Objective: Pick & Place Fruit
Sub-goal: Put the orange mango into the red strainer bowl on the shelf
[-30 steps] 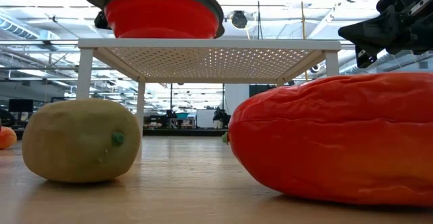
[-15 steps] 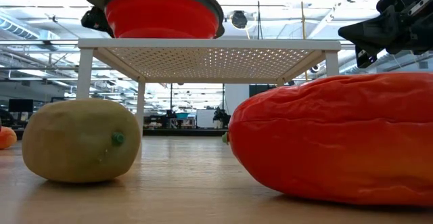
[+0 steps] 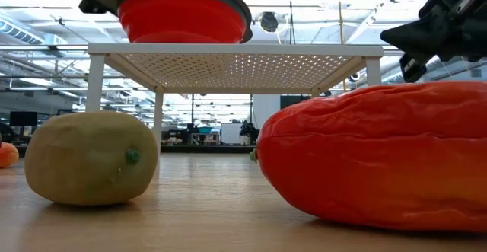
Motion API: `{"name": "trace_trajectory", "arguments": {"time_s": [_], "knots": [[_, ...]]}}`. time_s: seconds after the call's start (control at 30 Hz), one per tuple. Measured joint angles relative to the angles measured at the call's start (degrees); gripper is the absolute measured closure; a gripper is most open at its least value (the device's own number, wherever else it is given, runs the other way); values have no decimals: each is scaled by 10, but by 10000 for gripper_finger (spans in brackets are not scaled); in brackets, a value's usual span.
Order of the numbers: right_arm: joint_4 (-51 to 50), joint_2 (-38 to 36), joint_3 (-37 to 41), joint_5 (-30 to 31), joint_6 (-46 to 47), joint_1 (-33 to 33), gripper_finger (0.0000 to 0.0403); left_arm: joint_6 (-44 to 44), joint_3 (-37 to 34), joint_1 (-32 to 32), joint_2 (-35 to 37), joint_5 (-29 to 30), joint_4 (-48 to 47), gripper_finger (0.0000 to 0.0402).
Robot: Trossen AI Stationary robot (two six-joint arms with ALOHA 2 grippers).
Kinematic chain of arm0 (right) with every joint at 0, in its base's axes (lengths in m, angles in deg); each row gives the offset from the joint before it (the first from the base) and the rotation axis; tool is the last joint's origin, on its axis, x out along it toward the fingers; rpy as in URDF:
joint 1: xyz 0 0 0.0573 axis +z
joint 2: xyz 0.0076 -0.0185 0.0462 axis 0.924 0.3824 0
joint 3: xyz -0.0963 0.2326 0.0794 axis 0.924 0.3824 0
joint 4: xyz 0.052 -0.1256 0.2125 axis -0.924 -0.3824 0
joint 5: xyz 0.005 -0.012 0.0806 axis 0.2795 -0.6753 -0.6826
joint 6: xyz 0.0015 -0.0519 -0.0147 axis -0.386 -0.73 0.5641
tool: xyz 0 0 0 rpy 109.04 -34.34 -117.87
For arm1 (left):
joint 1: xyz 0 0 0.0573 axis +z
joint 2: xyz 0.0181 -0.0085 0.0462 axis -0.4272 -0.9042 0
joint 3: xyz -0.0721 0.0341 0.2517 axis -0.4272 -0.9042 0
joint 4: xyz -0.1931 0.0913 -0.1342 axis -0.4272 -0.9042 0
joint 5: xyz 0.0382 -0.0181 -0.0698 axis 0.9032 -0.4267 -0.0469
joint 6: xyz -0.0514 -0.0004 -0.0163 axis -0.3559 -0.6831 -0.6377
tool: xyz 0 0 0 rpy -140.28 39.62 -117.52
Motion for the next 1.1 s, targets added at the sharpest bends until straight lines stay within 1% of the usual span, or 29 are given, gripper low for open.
{"name": "trace_trajectory", "arguments": {"time_s": [0.1,0.2,0.27,0.37,0.43,0.7,0.9,0.97,1.1], "knots": [[0,0,0,0,55,0,403,15,0,-4,20,50,-2,183],[0,0,0,0,94,0,403,70,0,-4,37,69,-2,185],[0,0,0,0,110,0,403,80,0,-4,45,70,-2,185],[0,0,0,0,113,0,403,50,0,-4,52,70,-2,185],[0,0,0,0,110,0,403,49,0,-4,55,70,-2,186],[0,0,0,0,124,0,403,128,0,-4,55,63,-1,186],[7,0,0,0,124,0,403,145,1,-5,70,60,7,185],[26,0,0,-1,119,0,403,147,1,-5,77,59,12,186],[30,3,-19,-1,91,0,403,158,1,-18,96,39,34,186]]}}
